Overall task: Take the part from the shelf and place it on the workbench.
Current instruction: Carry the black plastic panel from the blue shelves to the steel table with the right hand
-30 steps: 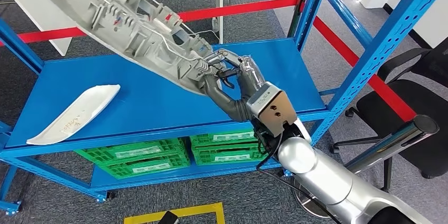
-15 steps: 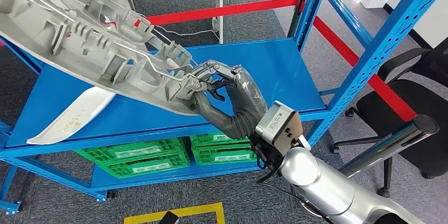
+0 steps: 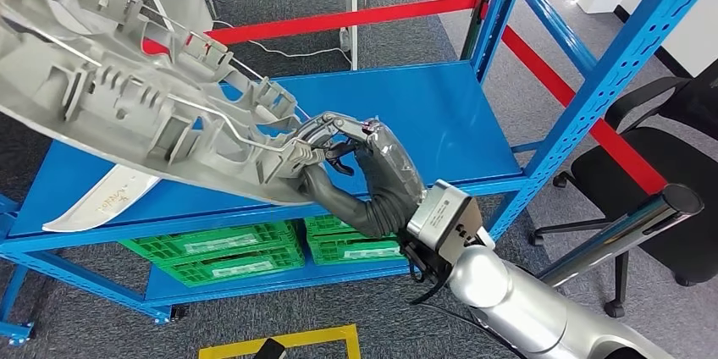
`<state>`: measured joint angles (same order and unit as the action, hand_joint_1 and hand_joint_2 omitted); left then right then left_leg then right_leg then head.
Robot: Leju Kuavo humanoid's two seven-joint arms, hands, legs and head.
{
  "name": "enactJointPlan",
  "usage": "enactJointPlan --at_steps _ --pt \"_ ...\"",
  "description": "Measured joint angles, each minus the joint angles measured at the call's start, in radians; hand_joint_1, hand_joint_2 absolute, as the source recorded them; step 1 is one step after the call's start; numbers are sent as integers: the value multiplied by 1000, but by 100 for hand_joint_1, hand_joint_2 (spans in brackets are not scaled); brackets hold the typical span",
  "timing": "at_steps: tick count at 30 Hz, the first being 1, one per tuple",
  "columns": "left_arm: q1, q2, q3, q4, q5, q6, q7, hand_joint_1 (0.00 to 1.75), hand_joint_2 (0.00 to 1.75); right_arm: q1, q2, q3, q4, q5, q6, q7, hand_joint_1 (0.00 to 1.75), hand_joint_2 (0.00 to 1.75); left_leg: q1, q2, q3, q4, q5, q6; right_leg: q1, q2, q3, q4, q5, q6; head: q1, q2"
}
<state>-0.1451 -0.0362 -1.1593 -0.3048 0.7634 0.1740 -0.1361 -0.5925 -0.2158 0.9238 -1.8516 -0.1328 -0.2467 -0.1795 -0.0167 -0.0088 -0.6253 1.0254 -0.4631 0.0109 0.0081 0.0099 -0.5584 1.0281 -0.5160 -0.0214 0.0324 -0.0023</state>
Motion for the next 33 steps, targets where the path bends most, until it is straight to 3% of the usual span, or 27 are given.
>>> enactJointPlan --at_steps 11,21,33 --pt "1 0 0 -4 14 1 -8 0 175 1 9 20 -14 -10 33 -24 175 175 0 0 0 0 0 0 0 0 0 0 0 0 0 0" --pt "0 0 0 -5 27 3 -14 0 175 1 21 35 -33 -110 130 -95 175 175 0 0 0 0 0 0 0 0 0 0 0 0 0 0" --pt "0 0 0 -7 37 9 -17 0 175 4 31 63 -45 -85 135 -90 175 175 0 0 0 0 0 0 0 0 0 0 0 0 0 0"
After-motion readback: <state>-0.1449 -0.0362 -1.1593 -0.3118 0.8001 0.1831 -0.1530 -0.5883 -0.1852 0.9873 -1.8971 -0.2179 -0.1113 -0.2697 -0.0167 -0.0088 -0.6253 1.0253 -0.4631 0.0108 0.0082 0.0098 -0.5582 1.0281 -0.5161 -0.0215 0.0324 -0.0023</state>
